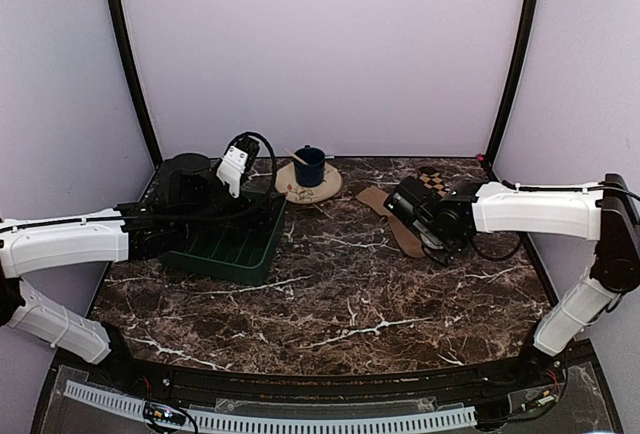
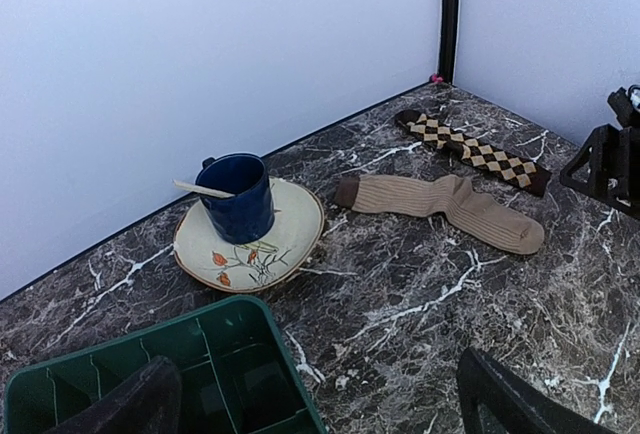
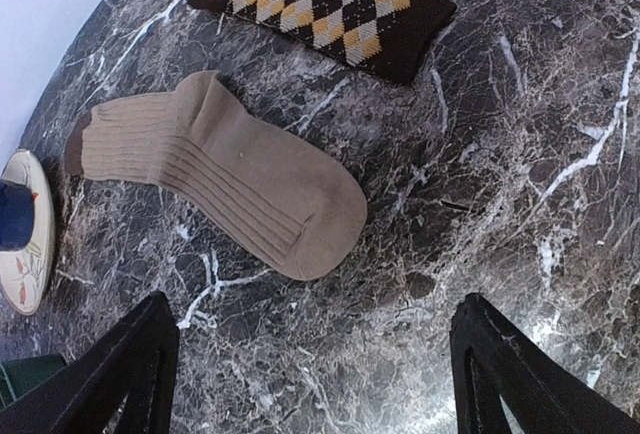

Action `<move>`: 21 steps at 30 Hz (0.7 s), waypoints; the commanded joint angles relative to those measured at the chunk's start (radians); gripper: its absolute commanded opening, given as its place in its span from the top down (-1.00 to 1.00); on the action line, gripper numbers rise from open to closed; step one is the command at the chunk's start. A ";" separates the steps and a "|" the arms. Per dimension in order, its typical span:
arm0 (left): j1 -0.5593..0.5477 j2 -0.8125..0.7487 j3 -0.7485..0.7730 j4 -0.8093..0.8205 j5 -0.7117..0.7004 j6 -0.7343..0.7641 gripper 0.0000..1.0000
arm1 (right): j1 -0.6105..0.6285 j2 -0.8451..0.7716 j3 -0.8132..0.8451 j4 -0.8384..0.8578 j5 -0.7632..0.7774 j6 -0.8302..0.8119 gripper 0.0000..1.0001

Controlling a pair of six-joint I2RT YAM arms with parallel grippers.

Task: Roll the socks
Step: Move the sock to the center of the board.

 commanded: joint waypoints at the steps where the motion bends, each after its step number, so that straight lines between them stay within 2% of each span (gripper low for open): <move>1: -0.006 -0.023 0.031 0.048 -0.013 0.016 -0.97 | -0.052 0.046 0.016 0.053 -0.066 -0.033 -0.74; 10: -0.009 -0.011 0.044 0.101 0.019 0.022 -0.97 | -0.110 0.121 0.030 0.089 -0.125 -0.069 -0.72; 21: -0.013 -0.002 0.053 0.108 -0.007 0.057 -0.97 | -0.114 0.207 0.019 0.177 -0.205 -0.119 -0.67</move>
